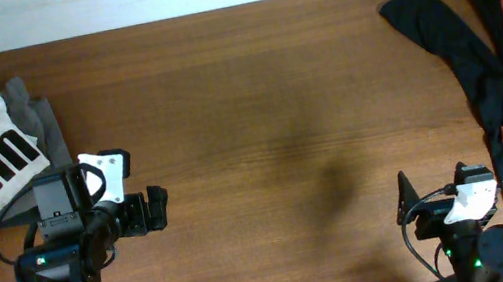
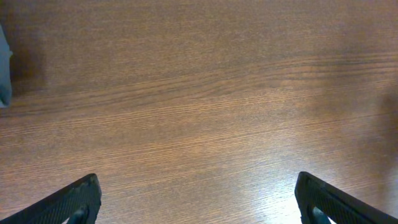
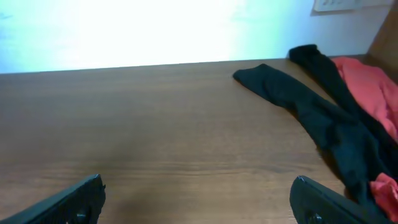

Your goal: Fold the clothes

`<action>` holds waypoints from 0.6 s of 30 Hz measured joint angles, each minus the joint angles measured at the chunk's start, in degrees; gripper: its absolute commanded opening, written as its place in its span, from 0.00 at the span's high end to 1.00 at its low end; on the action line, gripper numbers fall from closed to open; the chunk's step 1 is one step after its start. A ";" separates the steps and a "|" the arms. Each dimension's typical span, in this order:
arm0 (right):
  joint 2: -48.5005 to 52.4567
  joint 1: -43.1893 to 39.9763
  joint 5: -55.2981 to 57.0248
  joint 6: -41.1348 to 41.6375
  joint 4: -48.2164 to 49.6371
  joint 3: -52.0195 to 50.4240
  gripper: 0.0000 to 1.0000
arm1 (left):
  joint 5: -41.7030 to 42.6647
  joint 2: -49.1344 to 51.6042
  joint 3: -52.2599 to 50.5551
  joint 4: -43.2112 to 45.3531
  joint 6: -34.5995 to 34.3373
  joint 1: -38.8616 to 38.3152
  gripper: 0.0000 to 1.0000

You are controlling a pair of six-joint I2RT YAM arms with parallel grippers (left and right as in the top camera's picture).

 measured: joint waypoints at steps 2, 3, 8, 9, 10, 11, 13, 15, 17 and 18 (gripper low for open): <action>-0.15 -1.18 -0.09 -0.02 1.95 -1.20 0.01 | 0.00 0.00 0.00 0.00 0.00 0.00 0.01; -0.15 -1.95 -0.33 -0.26 2.93 -1.77 0.01 | 0.00 0.00 0.00 0.02 0.00 0.00 0.01; -0.17 -5.09 -2.23 -2.75 8.92 -3.50 0.01 | 0.00 0.00 0.00 0.00 0.00 0.00 0.01; -0.17 -5.55 -2.56 -3.15 10.54 -4.07 0.01 | 0.00 0.00 0.00 0.00 0.00 0.00 0.01; -0.17 -5.92 -2.84 -3.37 11.85 -4.68 0.01 | 0.00 0.00 0.00 0.00 0.00 0.00 0.01; -0.17 -6.12 -3.04 -3.48 12.33 -5.14 0.01 | 0.00 0.00 0.00 0.02 0.00 0.00 0.01; -0.20 -6.47 -4.15 -3.82 16.26 -7.85 0.01 | 0.00 0.00 0.00 0.00 0.00 0.00 0.01; -0.20 -6.54 -4.92 -4.13 18.51 -10.14 0.01 | 0.00 0.00 0.00 0.00 0.00 0.00 0.01; -0.22 -6.58 -5.77 -4.44 24.11 -14.08 0.01 | 0.00 0.00 0.00 0.00 0.00 0.00 0.01; -0.22 -6.58 -5.95 -4.50 25.55 -15.21 0.01 | 0.00 0.00 0.00 -0.02 0.00 0.00 0.01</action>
